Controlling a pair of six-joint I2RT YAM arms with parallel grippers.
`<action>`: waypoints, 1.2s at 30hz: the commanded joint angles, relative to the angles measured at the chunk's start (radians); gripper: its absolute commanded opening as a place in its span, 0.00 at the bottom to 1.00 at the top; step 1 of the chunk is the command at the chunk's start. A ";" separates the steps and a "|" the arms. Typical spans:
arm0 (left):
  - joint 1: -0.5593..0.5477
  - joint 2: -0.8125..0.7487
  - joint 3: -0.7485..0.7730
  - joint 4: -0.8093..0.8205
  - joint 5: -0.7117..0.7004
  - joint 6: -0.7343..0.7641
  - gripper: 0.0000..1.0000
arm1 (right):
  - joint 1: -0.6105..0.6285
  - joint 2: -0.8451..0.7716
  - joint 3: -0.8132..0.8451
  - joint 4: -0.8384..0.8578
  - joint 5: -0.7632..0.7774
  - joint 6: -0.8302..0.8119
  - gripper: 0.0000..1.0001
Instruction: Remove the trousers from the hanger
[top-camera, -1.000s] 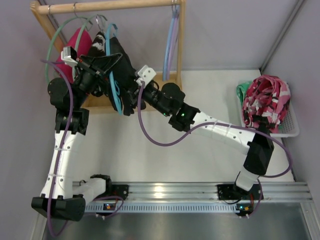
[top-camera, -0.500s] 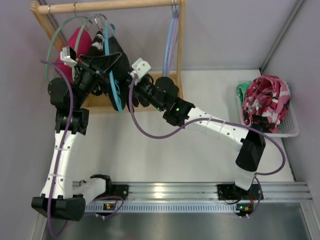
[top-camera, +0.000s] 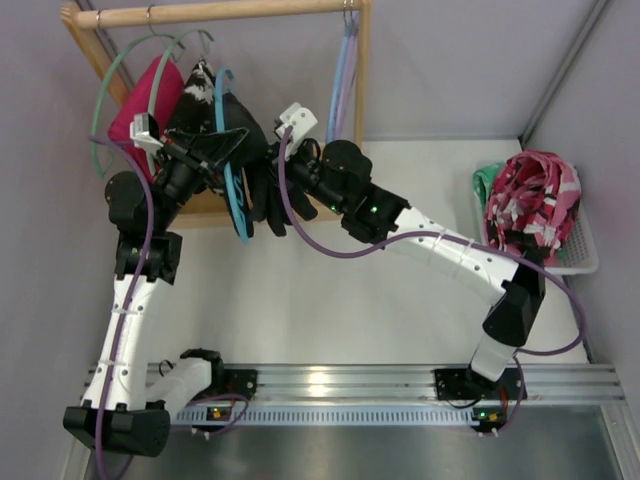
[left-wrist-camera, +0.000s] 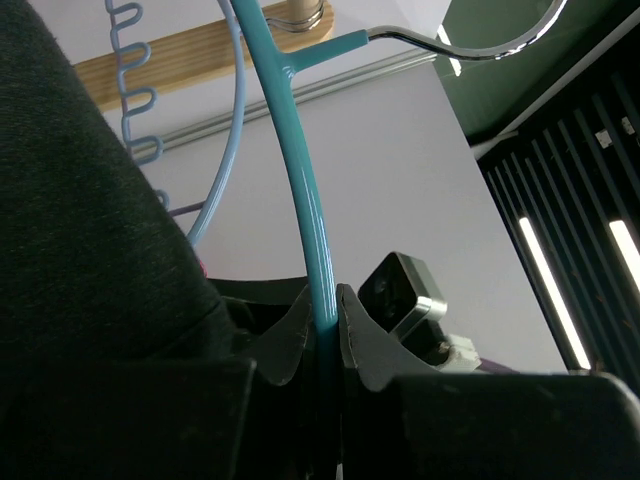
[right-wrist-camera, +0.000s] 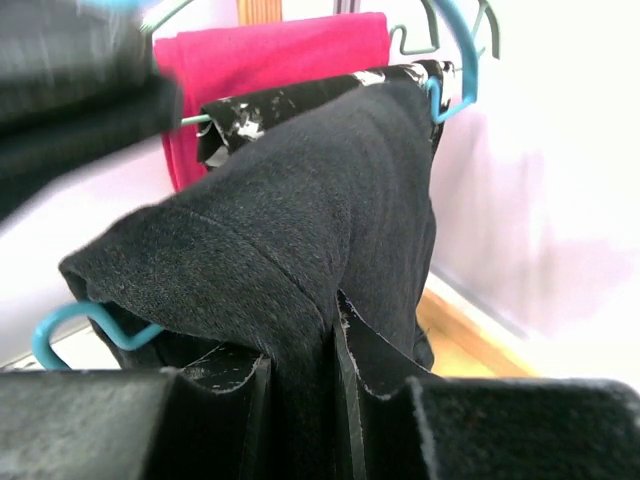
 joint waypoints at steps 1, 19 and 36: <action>-0.003 -0.052 -0.039 0.058 0.001 0.034 0.00 | -0.019 -0.149 0.098 0.079 0.006 0.072 0.00; 0.000 -0.041 -0.149 -0.102 -0.049 0.107 0.00 | -0.020 -0.336 0.053 0.095 0.085 0.112 0.00; 0.003 -0.033 -0.201 -0.207 -0.077 0.186 0.00 | -0.022 -0.338 0.340 0.099 0.125 0.092 0.00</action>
